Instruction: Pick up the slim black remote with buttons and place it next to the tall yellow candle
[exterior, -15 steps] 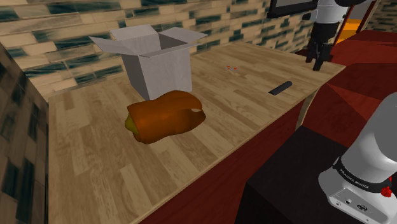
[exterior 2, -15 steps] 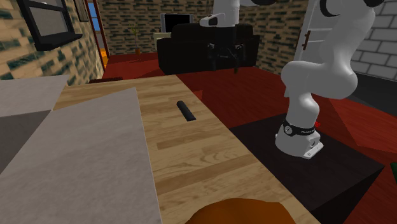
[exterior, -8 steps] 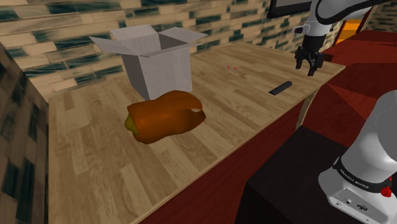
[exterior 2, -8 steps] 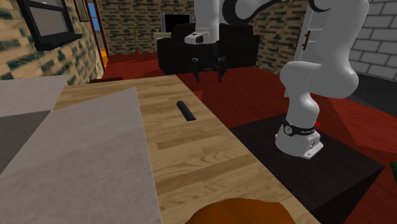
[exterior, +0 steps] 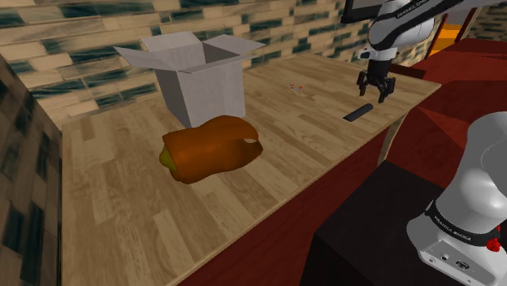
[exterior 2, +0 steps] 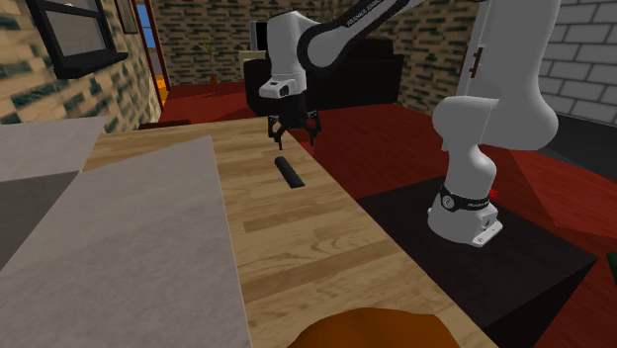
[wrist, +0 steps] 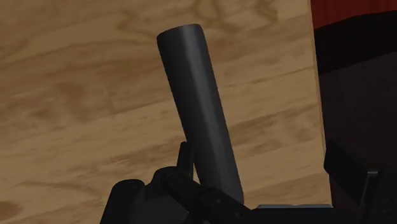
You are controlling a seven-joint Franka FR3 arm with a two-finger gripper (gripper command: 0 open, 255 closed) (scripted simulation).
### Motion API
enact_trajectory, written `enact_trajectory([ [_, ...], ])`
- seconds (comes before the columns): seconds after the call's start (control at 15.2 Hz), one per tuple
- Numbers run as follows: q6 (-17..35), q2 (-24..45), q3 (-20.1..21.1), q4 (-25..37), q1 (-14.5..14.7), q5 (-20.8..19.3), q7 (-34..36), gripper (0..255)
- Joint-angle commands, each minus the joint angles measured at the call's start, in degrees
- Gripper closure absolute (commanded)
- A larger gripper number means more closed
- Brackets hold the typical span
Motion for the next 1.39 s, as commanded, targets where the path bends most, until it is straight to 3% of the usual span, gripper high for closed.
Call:
enact_trajectory([
  [0.0, 2.71, 9.39, -4.15, 2.58, 2.90, 9.33, -12.38, 0],
  [0.07, 3.28, 14.64, -4.20, 4.13, 2.42, 14.97, -18.69, 0],
  [0.13, 3.45, 17.05, -2.71, 5.06, 0.75, 17.46, -21.68, 0],
  [0.66, 8.49, 21.89, 1.25, 2.62, -3.26, 22.95, -25.54, 0],
  [1.12, 8.48, 21.88, 1.26, 2.62, -3.26, 22.93, -25.53, 0],
  [1.19, 8.48, 21.88, 1.26, 2.62, -3.26, 22.93, -25.53, 255],
  [1.32, 8.48, 21.88, 1.26, 2.62, -3.26, 22.93, -25.53, 255],
])
